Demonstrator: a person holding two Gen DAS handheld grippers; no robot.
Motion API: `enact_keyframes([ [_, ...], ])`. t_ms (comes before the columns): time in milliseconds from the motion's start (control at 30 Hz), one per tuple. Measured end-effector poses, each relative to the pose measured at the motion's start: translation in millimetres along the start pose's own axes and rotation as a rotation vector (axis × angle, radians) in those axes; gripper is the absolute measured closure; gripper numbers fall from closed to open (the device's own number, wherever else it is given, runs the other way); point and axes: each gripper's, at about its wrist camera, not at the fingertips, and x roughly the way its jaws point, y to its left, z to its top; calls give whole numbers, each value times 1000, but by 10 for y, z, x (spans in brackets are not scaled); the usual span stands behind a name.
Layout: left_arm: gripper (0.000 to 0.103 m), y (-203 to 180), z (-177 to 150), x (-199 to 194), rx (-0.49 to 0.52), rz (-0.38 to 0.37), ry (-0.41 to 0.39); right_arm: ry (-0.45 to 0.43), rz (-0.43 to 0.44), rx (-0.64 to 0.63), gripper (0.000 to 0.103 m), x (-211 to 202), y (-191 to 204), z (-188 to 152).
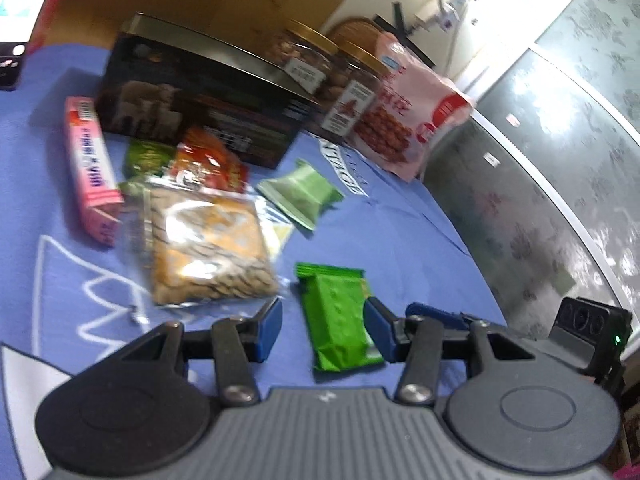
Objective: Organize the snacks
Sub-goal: 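Grasp the green wafer packet with the left gripper and lift it, then drop the green wafer packet into the tin with the left gripper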
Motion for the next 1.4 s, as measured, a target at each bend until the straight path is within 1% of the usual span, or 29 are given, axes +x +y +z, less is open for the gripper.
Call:
enact_keyframes([
  [33, 57, -33, -9, 19, 6, -7, 7, 5, 3, -44, 30, 22, 65, -24],
  [67, 53, -56, -10, 38, 10, -13, 15, 12, 1, -78, 28, 54, 112, -44],
  [167, 52, -134, -22, 107, 25, -20, 37, 47, -36, -137, 28, 173, 170, -85],
  [233, 52, -186, -35, 139, 39, -27, 50, 55, -55, -146, 28, 223, 137, -94],
  [367, 52, -233, -45, 225, 54, -23, 69, 49, -52, -136, 28, 240, 76, -77],
  [467, 53, -191, -46, 304, 47, 15, 84, 46, -53, -130, 28, 247, 89, -97],
  [533, 54, -116, -22, 289, 27, 15, 77, 42, -59, -138, 28, 243, 105, -107],
  [633, 53, -24, 42, 211, -1, 61, 47, 37, -66, -148, 28, 224, 127, -121],
  [667, 53, -4, 64, 179, -10, 65, 40, 35, -64, -151, 28, 225, 128, -119],
  [733, 52, -9, 91, 130, -19, 49, 31, 33, -54, -155, 28, 233, 139, -117],
  [800, 51, -71, 96, 119, 2, 18, 37, 35, -44, -164, 28, 252, 182, -124],
  [867, 51, -165, 83, 186, 36, 8, 59, 48, -43, -190, 28, 301, 231, -142],
  [933, 51, -222, 54, 315, 52, 5, 99, 54, -64, -233, 28, 340, 304, -171],
  [967, 53, -232, 33, 388, 53, 13, 117, 59, -66, -252, 28, 356, 333, -178],
  [1000, 53, -239, 13, 418, 61, 5, 110, 62, -68, -277, 30, 362, 365, -193],
  [1067, 53, -277, 9, 447, 80, 14, 105, 58, -95, -314, 36, 367, 413, -221],
  [1100, 53, -284, 20, 453, 82, 18, 106, 52, -106, -318, 38, 364, 419, -221],
  [1133, 53, -278, 30, 447, 78, 22, 105, 46, -115, -311, 45, 360, 413, -209],
  [1167, 53, -263, 42, 432, 76, 28, 99, 45, -104, -293, 48, 360, 391, -181],
  [1233, 53, -240, 101, 385, 65, 27, 84, 13, -89, -272, 48, 357, 389, -110],
  [1267, 53, -237, 149, 349, 65, 26, 67, -10, -91, -281, 48, 358, 418, -67],
  [1333, 52, -244, 276, 271, 73, 28, 29, -71, -103, -334, 48, 379, 507, 61],
  [1400, 53, -281, 466, 174, 98, 39, -30, -126, -114, -379, 48, 450, 576, 235],
])
